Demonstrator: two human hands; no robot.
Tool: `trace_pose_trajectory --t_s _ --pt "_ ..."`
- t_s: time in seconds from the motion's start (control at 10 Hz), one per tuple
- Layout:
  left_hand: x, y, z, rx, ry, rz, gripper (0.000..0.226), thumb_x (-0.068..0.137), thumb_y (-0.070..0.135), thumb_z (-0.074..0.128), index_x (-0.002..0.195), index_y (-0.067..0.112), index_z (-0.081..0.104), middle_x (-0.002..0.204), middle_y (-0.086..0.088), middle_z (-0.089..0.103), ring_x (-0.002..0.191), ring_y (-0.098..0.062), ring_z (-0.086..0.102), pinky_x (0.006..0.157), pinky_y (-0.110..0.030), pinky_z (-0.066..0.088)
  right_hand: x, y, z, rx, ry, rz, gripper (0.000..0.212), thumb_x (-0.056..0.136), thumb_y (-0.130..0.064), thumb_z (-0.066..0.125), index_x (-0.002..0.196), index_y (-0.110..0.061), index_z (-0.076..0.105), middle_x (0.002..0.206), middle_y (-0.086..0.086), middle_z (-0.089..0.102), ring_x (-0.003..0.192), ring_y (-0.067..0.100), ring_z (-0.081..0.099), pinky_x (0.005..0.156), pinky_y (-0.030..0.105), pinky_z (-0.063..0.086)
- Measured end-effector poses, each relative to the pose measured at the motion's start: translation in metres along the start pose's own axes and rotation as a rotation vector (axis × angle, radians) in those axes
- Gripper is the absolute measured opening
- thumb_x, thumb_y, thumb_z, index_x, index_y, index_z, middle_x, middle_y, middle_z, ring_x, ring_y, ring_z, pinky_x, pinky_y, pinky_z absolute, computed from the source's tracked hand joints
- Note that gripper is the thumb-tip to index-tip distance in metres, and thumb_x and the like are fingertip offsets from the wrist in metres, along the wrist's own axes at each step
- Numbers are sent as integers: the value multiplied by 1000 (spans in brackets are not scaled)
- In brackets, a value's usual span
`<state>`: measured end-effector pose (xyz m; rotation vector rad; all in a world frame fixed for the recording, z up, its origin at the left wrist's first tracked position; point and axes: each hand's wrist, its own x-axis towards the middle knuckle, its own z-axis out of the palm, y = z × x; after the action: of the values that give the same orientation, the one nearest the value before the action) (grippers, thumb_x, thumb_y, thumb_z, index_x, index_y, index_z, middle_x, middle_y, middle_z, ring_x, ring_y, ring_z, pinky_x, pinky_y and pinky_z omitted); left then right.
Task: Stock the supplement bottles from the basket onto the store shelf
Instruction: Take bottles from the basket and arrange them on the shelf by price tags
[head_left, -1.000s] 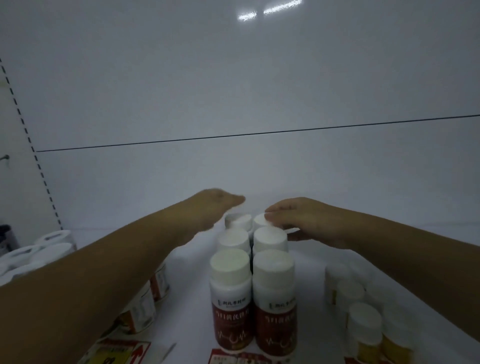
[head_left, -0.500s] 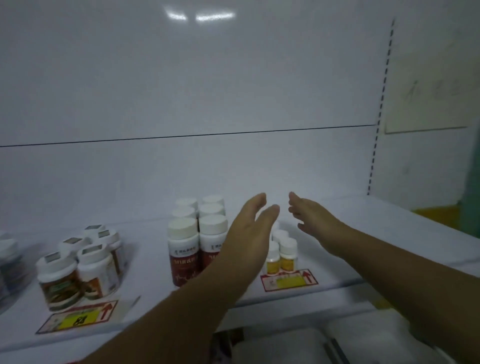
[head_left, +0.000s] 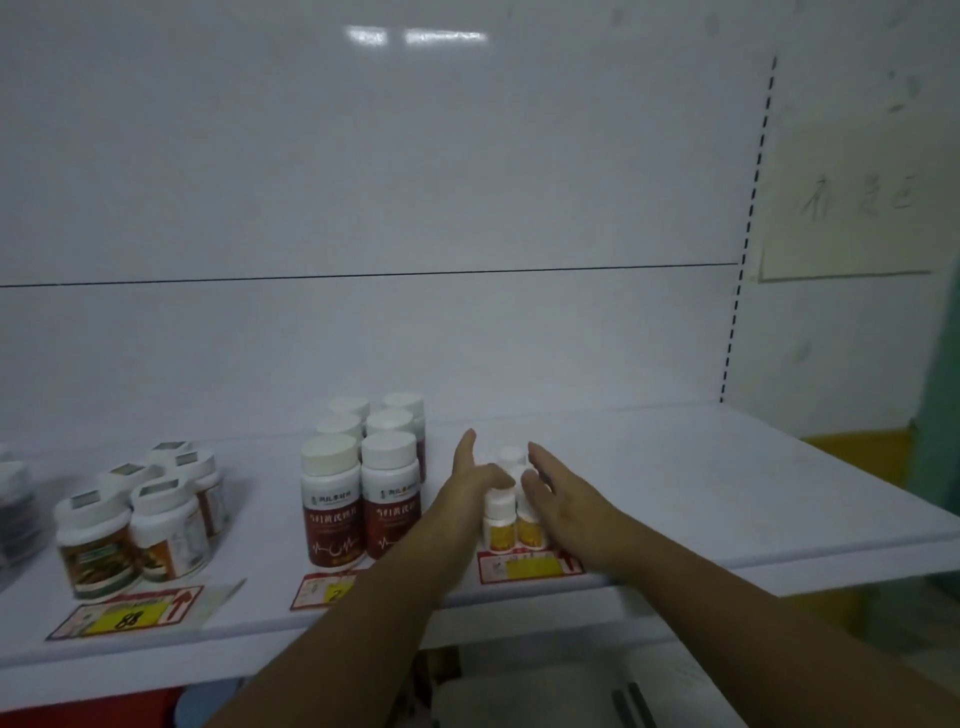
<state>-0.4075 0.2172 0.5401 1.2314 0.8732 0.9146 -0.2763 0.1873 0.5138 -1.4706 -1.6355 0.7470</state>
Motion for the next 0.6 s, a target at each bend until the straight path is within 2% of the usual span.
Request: trace_pose_trajectory --t_s 0.1,0.2,0.3,0.4,0.5,0.6 --pt "3 -10 -5 201 1 71 83 86 -9 51 149 26 9 150 -13 33 130 -30 42 94 -39 46 6 9 -6 -107 -76 -57 101 64 -81 38 147 -34 2 155 -8 25 126 7 43 91 11 39" --pt "3 -16 -11 389 -14 116 96 78 -11 60 148 32 10 147 -8 38 125 -23 48 93 -38 49 12 14 -5 -91 -67 -91 111 59 -86 37 148 -31 -2 156 -7 20 134 11 34 98 16 31" --pt "8 -19 -11 509 -1 109 101 75 -7 65 148 30 7 148 -6 37 128 -22 47 100 -36 45 16 14 -6 -19 -64 -103 130 45 -96 32 148 -24 -2 151 -14 20 134 8 29 102 19 26" --pt "5 -16 -3 583 -21 86 103 75 1 69 148 30 2 152 -2 29 133 -19 39 103 -33 40 20 16 0 13 -62 -107 107 70 -71 49 148 -20 -3 154 -11 11 139 9 21 107 21 20" --pt "12 -12 1 406 -43 64 103 66 29 59 149 17 -1 159 -6 12 144 -23 21 116 -35 21 26 22 5 56 -20 -61 82 88 -36 54 148 -16 3 157 1 14 143 20 20 117 33 18" --pt "15 -14 6 453 -8 3 104 73 21 70 149 23 -1 158 -3 15 143 -20 23 115 -35 24 27 25 6 54 3 -62 90 79 -47 55 148 -17 6 157 2 18 142 20 23 116 34 19"
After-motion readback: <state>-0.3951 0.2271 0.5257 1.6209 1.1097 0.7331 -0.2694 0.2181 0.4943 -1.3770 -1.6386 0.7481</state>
